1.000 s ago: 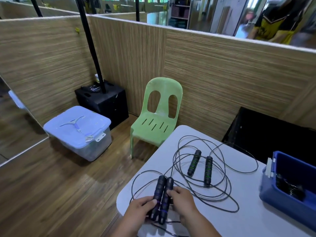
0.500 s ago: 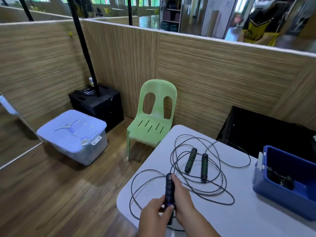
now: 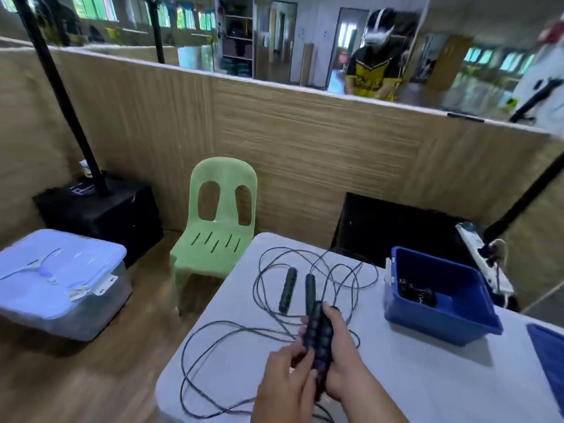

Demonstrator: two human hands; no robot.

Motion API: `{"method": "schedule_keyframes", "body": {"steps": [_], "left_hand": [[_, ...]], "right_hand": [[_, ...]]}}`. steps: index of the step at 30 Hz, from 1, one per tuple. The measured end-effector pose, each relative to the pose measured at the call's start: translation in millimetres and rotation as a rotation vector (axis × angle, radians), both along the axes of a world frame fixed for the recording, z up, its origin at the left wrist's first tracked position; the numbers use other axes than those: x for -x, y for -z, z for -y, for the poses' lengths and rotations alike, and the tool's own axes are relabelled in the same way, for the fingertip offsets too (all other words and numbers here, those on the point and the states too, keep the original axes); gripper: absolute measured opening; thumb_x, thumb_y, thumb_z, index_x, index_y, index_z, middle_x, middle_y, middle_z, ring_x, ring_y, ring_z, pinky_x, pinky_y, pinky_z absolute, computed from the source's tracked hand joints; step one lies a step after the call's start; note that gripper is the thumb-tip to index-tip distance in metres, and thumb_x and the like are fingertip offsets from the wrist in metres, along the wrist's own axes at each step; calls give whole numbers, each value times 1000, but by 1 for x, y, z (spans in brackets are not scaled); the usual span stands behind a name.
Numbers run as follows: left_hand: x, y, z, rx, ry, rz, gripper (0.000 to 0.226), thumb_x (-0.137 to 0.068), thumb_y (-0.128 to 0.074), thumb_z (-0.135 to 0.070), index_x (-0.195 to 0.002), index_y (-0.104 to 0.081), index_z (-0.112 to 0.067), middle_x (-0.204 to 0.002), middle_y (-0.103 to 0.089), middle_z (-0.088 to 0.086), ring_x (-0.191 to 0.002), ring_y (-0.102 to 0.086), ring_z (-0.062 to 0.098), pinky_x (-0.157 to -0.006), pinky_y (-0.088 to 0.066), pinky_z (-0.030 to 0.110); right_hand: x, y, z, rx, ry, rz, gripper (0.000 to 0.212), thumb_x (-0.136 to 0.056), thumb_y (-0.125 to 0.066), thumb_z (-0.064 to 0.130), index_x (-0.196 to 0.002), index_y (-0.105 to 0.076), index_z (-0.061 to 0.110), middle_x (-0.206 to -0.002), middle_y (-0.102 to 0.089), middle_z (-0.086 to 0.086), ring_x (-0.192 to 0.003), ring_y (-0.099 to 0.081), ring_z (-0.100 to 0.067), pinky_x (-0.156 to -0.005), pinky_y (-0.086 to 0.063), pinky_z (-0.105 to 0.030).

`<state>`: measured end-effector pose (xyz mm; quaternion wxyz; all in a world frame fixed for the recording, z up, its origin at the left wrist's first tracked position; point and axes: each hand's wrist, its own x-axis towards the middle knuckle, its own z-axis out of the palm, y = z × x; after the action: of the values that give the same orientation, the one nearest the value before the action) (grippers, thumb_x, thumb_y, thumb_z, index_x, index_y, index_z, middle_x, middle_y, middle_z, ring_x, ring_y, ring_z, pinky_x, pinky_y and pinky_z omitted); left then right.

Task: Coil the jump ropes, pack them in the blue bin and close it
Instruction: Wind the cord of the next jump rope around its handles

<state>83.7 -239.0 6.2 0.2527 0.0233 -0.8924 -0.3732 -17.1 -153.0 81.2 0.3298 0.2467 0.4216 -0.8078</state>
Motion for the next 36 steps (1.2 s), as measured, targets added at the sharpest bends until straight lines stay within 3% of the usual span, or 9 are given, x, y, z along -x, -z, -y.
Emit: {"method": "schedule_keyframes", "body": {"steps": [3,5,10,15,20,23,27,33,36], "left_hand": [[2,-17,-20,-106,80,30,27,-87,-60,-44,-108,-76,-47,-118,-67,-26,-104,-59,-17,-91,-47,4],[6,-35,-29,-169,162,67,25,-87,-58,-48,-105,-71,-60,-115,-66,-33,-99,-63,-15,-82,-53,9],[33,-77,-52,-211,186,47,18,-90,-65,-31,-92,-71,-48,-90,-68,-24,-81,-67,-2,-67,-52,10],[71,-137,-93,-154,185,-103,21,-95,-54,-40,-93,-75,-36,-88,-67,-23,-89,-65,-2,-72,-44,6],[105,-207,-157,-78,282,-273,34,-103,-44,-33,-105,-76,-23,-104,-70,-19,-111,-56,-3,-94,-37,8],[120,-228,-194,-81,398,-110,55,-100,-31,-49,-107,-78,-21,-106,-72,-15,-117,-47,-15,-99,-30,5],[125,-239,-238,-136,459,268,62,-108,-28,-53,-104,-83,-24,-102,-74,-19,-101,-54,-24,-111,-31,21],[122,-243,-280,-491,606,493,93,-102,-15,-69,-78,-77,-5,-84,-79,11,-89,-75,23,-104,-49,42],[118,-249,-292,-626,665,528,86,-92,-19,-76,-62,-69,-13,-74,-72,17,-68,-68,25,-92,-51,41]], "right_hand": [[5,-10,-34,-5,-32,-45,52,-74,-73,43,-101,-65,-1,-72,-59,-14,-54,-51,-25,-52,-43,-29],[8,-17,-58,-35,-79,-68,50,-67,-76,38,-99,-65,1,-72,-58,-14,-56,-49,-25,-52,-39,-31],[13,-42,-128,-232,-322,-241,25,-80,-72,26,-92,-66,5,-74,-55,-14,-56,-49,-25,-54,-43,-31],[19,-88,-202,-685,-537,-532,22,-79,-74,26,-85,-61,9,-71,-64,-10,-59,-58,-27,-58,-46,-34],[22,-138,-277,-1178,-724,-896,29,-69,-72,53,-78,-59,28,-69,-59,12,-63,-57,-8,-58,-44,-23],[23,-162,-316,-1518,-820,-1119,59,-56,-51,77,-89,-55,28,-78,-58,9,-72,-57,-12,-59,-40,-28],[25,-186,-358,-1799,-826,-1375,41,-72,-57,62,-96,-46,30,-94,-61,6,-86,-60,-20,-67,-43,-36],[34,-206,-405,-2025,-692,-1838,47,-66,-59,60,-100,-52,30,-88,-60,7,-77,-59,-20,-61,-48,-35],[32,-213,-413,-2086,-632,-1897,52,-61,-58,63,-99,-57,26,-86,-59,5,-72,-57,-20,-57,-49,-35]]}}
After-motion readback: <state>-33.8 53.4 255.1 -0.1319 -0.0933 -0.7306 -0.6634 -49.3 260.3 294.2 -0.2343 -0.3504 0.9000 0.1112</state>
